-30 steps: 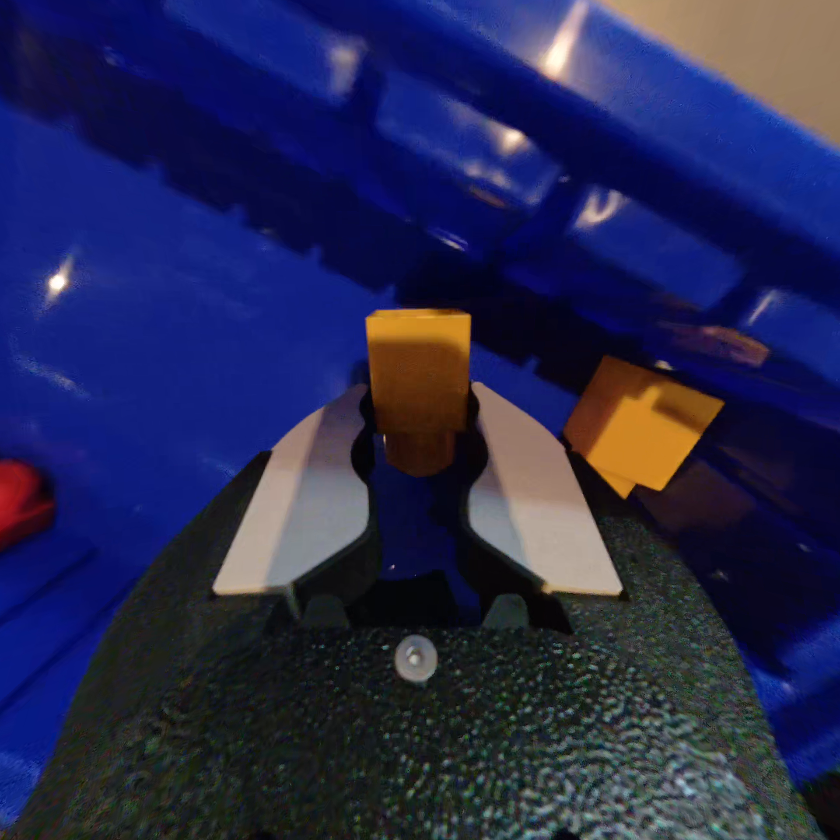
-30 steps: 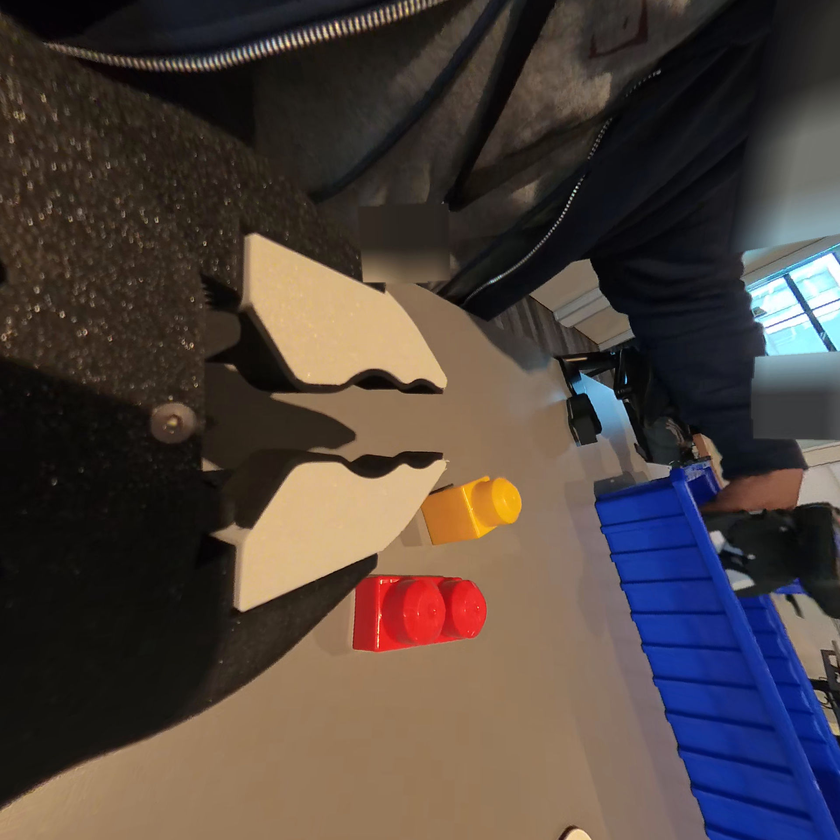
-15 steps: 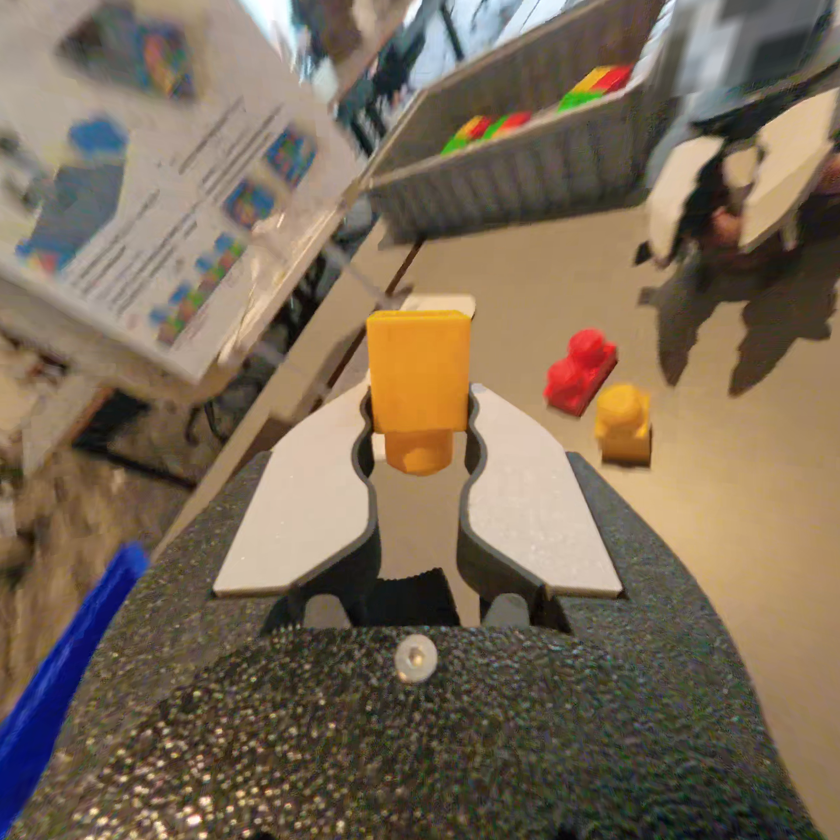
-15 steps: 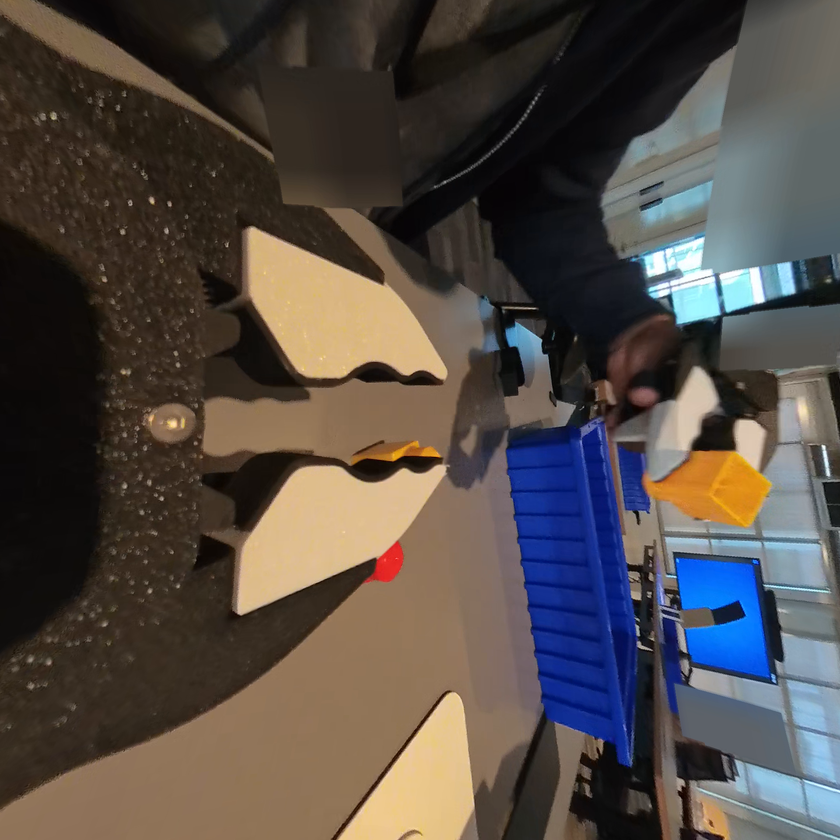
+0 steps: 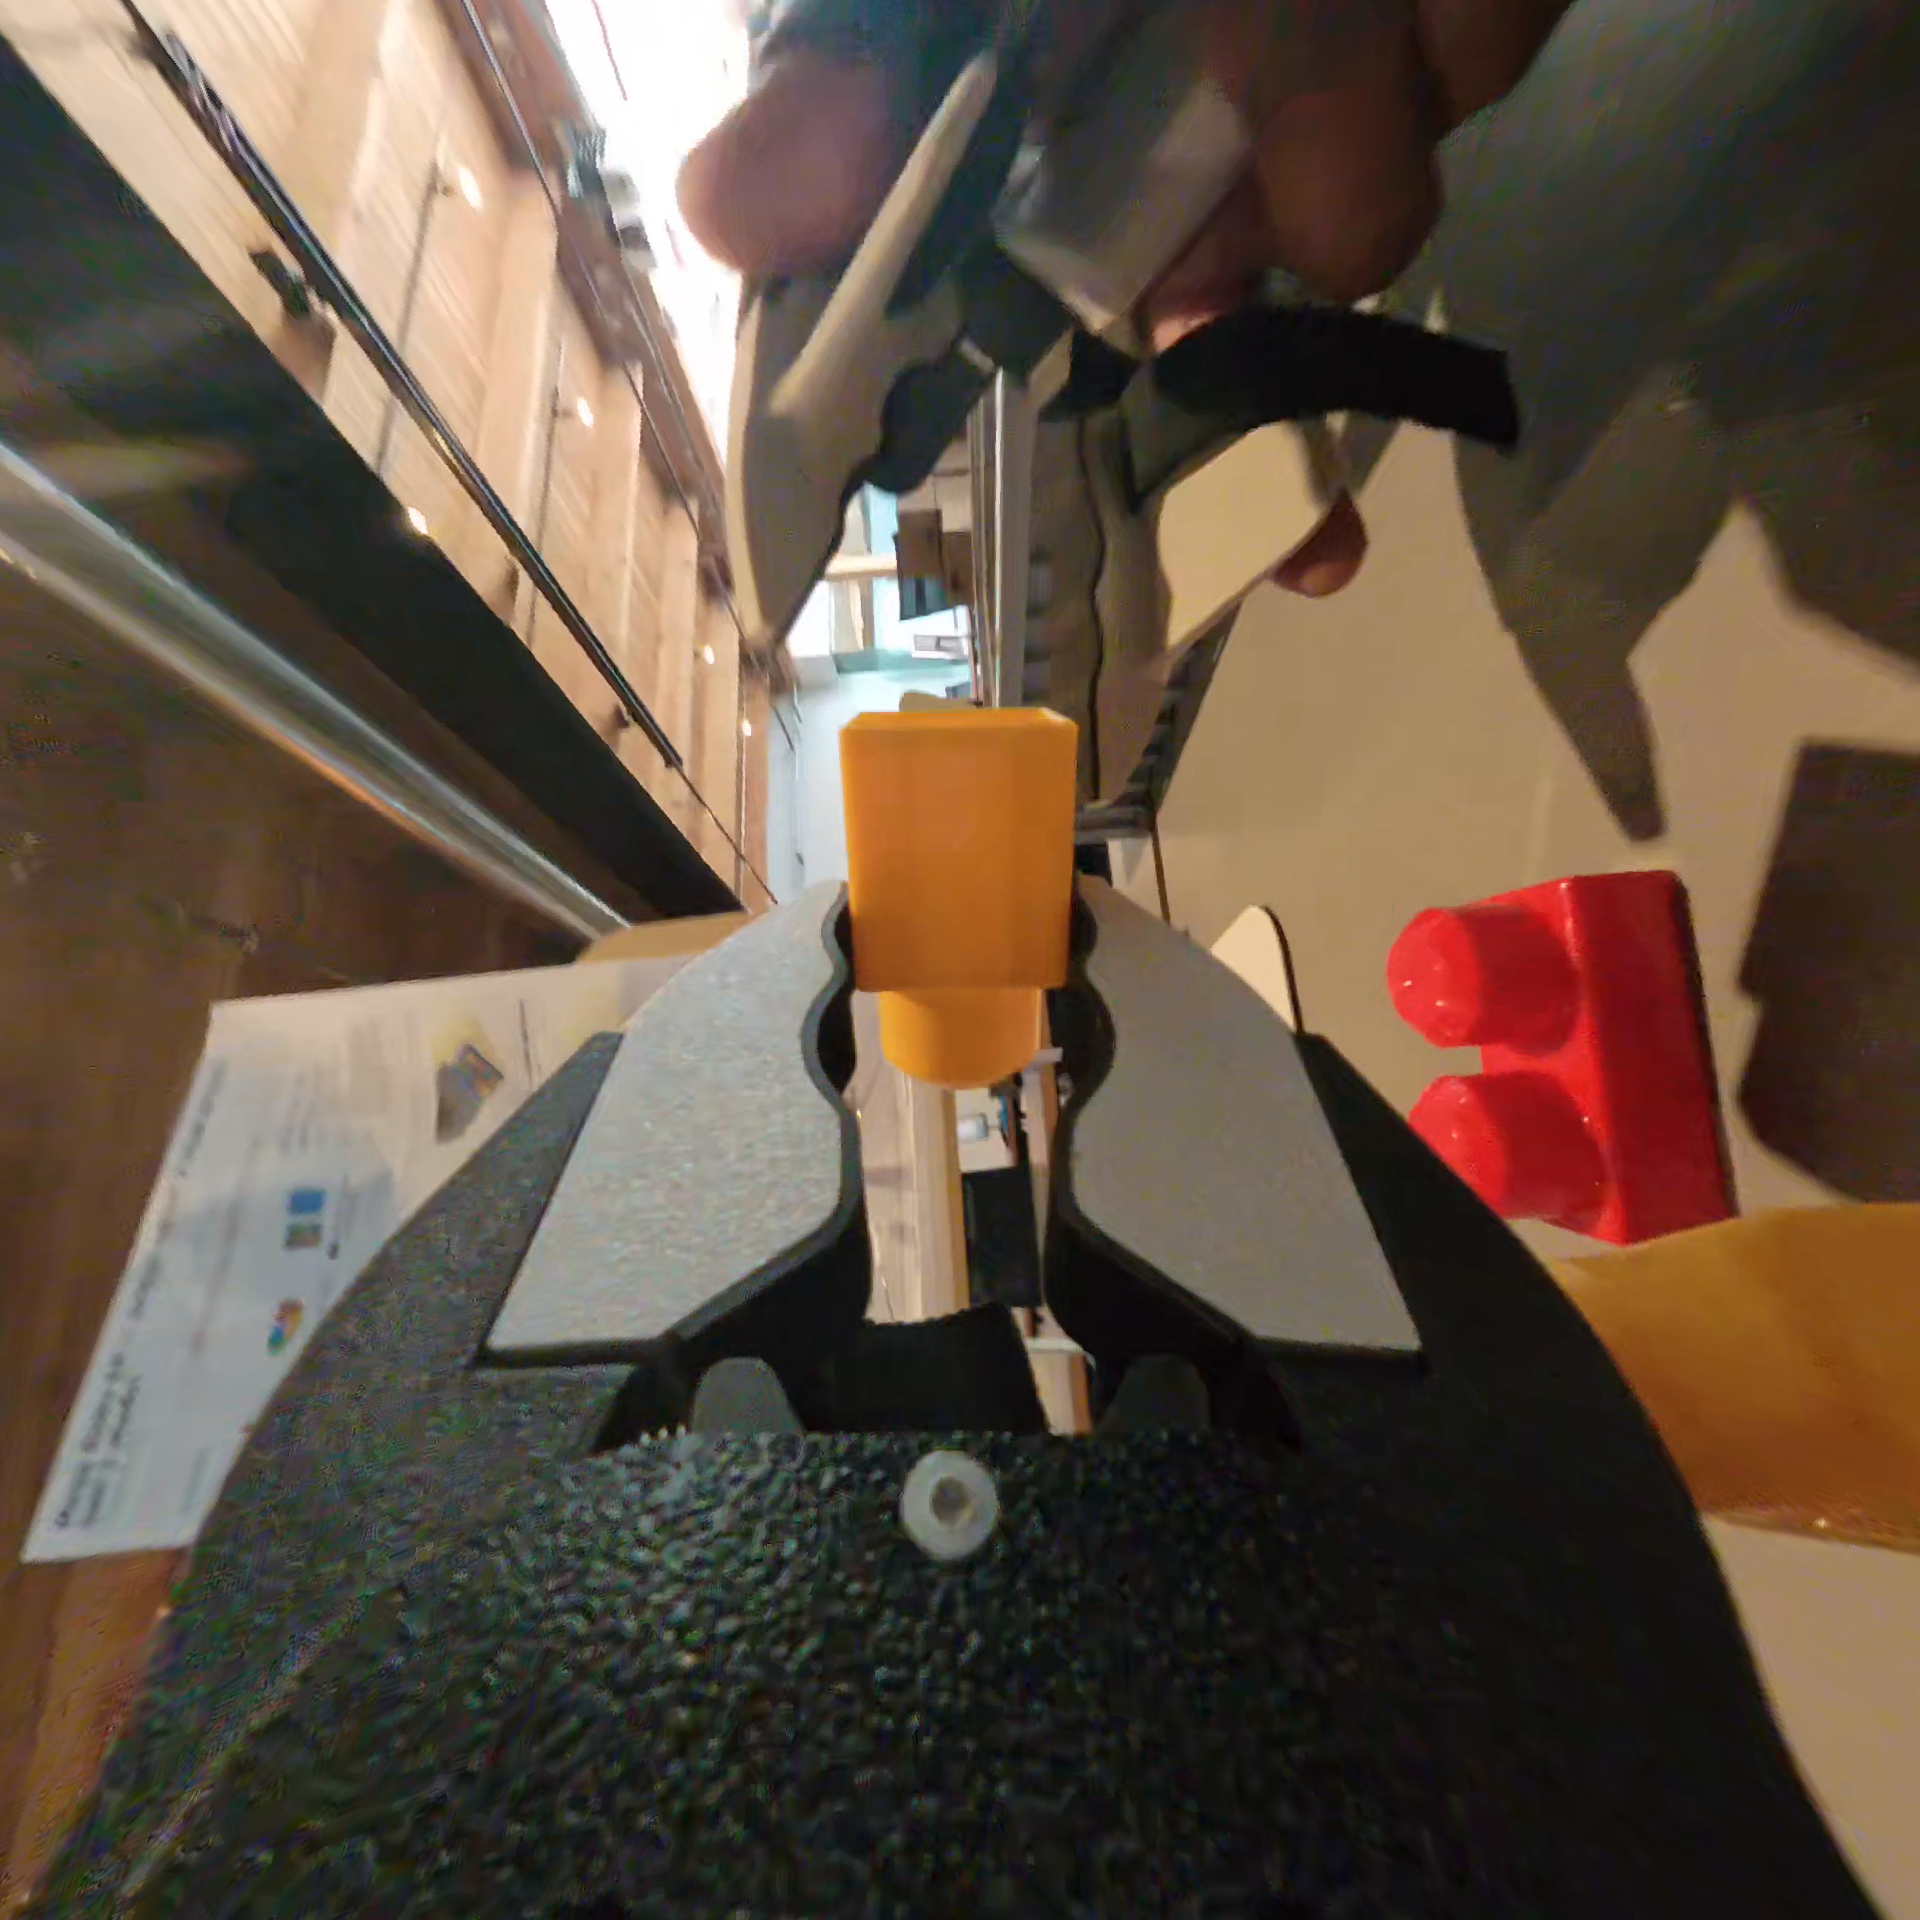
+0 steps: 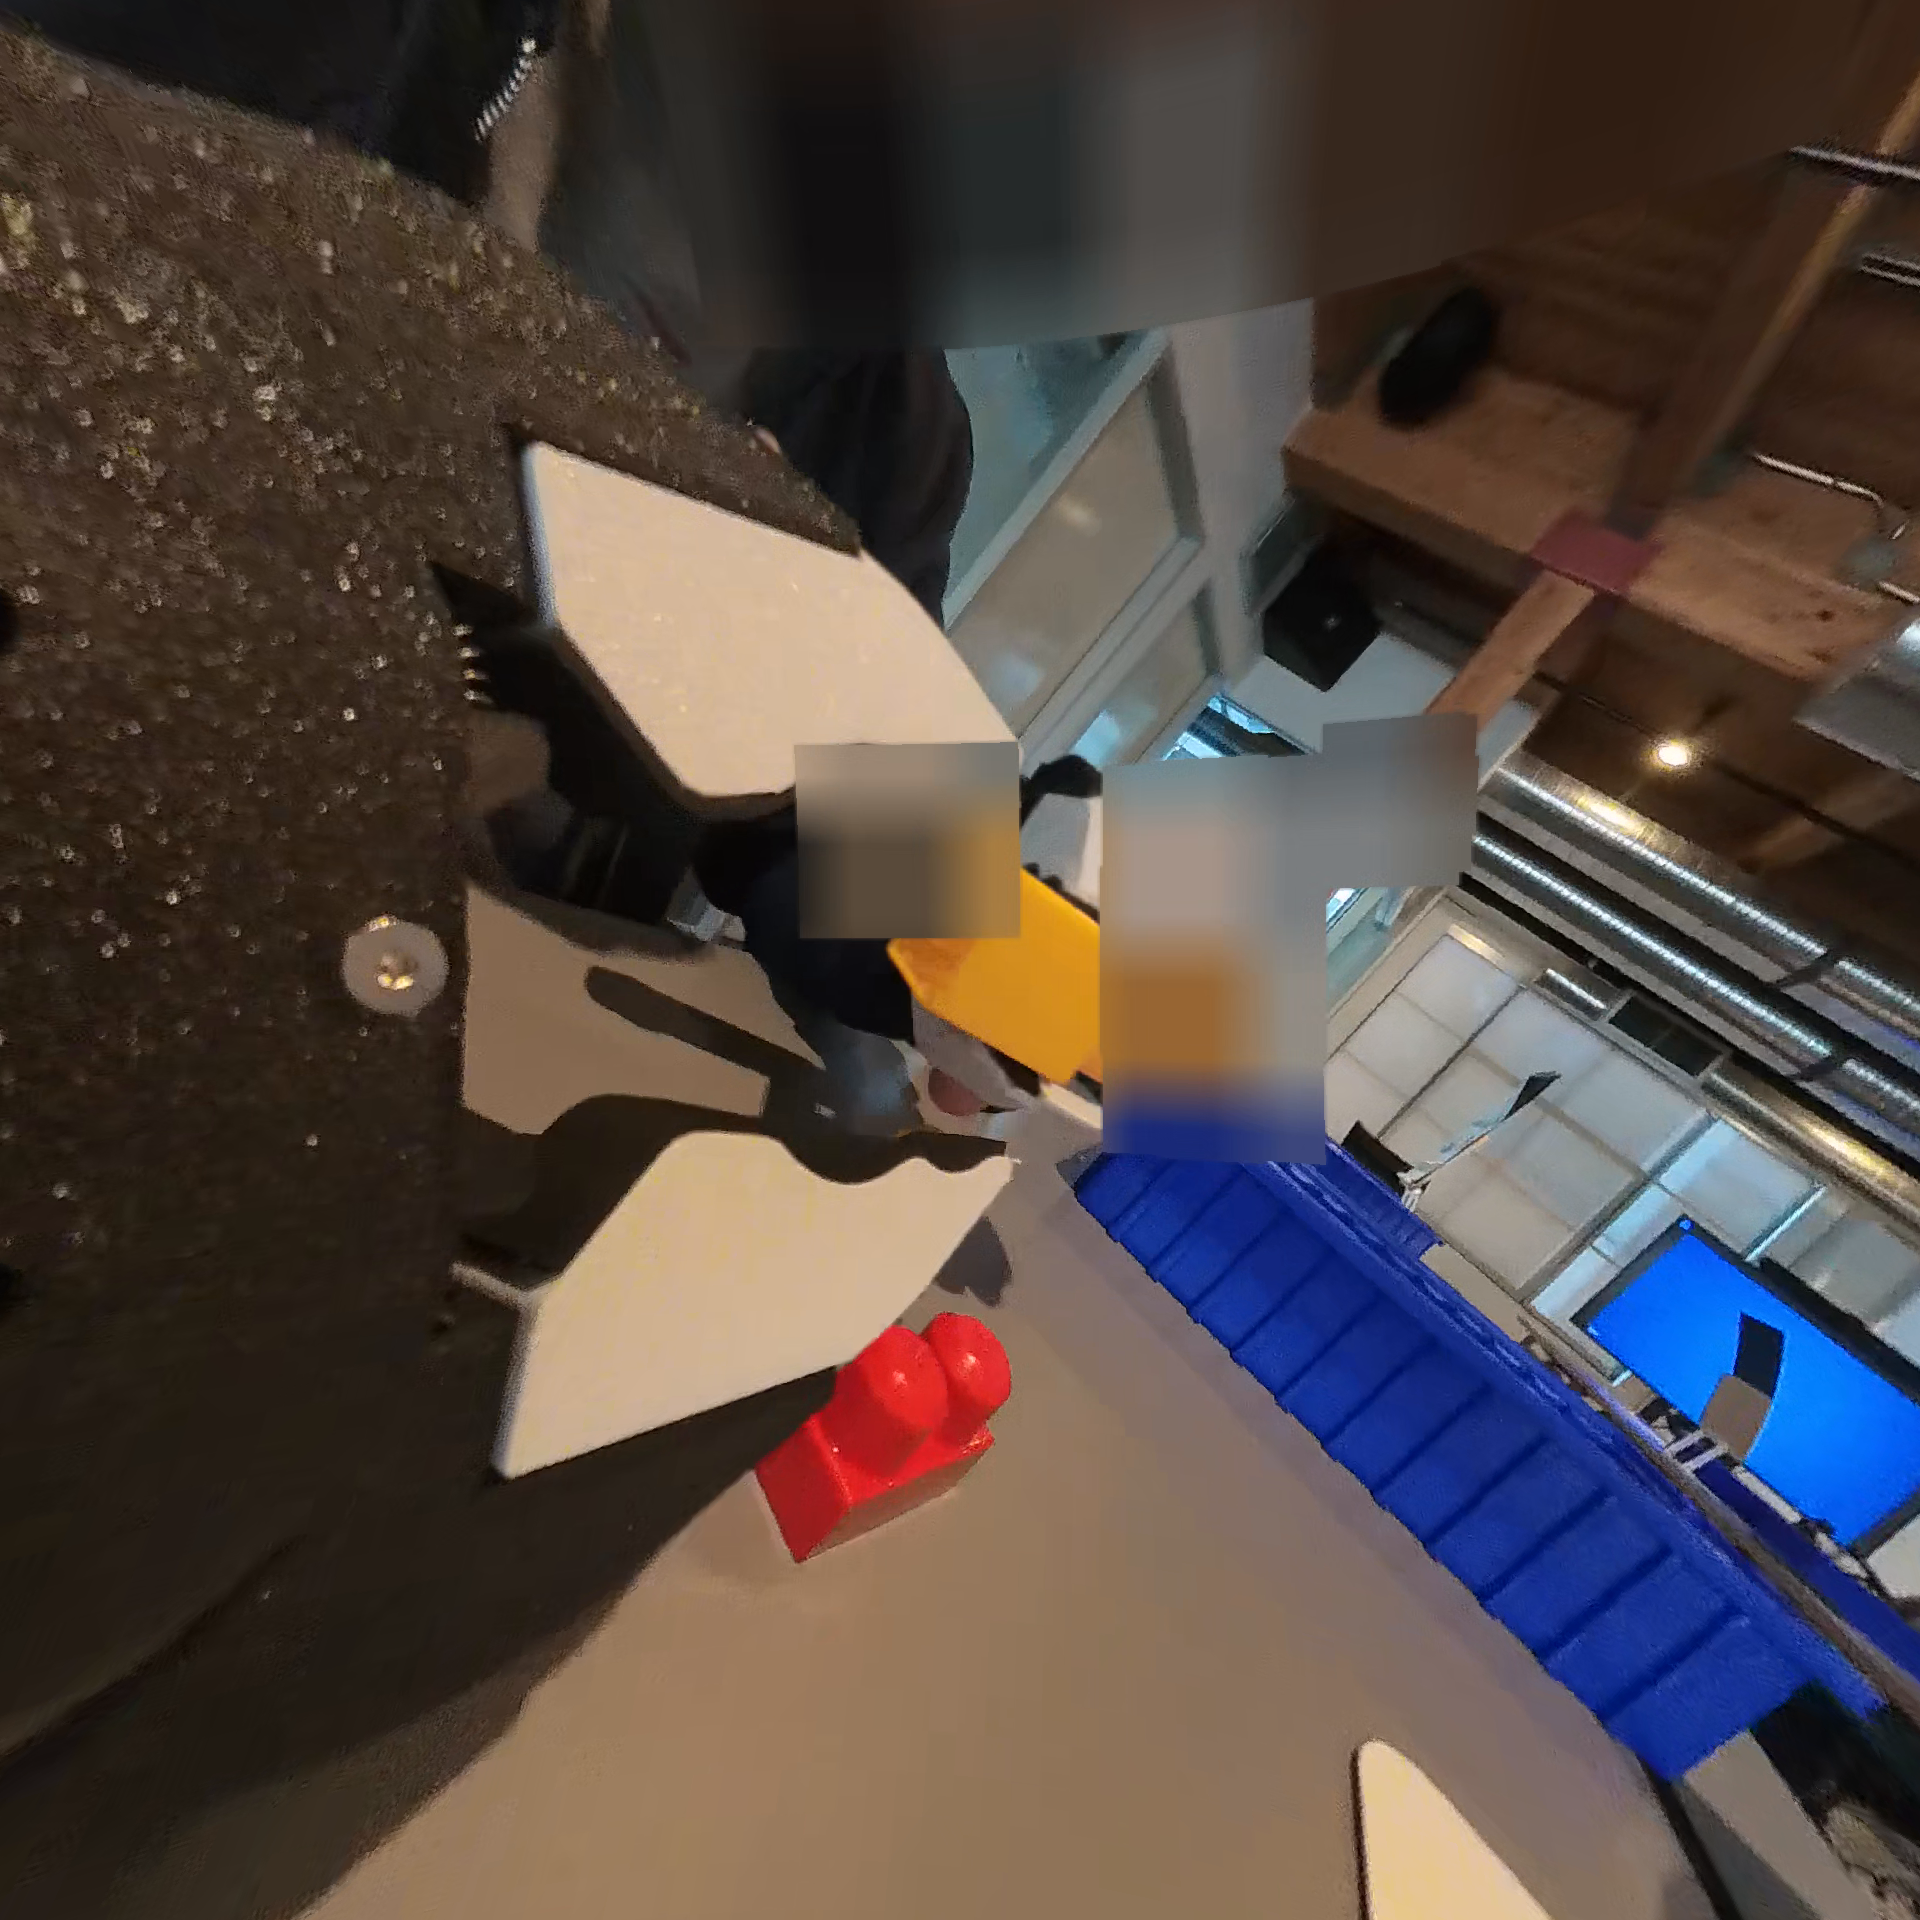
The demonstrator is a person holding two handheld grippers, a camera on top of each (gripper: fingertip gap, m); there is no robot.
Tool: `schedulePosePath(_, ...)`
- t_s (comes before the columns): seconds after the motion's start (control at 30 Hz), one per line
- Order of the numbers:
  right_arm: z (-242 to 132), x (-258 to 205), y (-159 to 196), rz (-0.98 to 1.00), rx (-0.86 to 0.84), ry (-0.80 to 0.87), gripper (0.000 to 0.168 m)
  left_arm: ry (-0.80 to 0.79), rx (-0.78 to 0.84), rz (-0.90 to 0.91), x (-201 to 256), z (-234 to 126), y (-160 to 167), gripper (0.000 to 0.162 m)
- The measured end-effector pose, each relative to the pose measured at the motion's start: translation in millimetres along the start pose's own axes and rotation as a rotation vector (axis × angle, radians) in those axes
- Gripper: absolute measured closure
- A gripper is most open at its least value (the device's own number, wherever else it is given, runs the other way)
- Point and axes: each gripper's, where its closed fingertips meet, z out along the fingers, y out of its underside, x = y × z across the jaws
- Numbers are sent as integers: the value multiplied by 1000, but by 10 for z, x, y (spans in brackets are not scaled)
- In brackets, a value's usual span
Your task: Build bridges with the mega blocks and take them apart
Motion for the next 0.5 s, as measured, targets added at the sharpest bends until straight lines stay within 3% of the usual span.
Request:
schedulePosePath(0.2,64,-6,258,52,-152,-6,109,21,74,100,137,12,-188,125)
schedulePosePath(0.5,56,41,433,133,-228,-8,128,7,91,179,184,-30,-215,126)
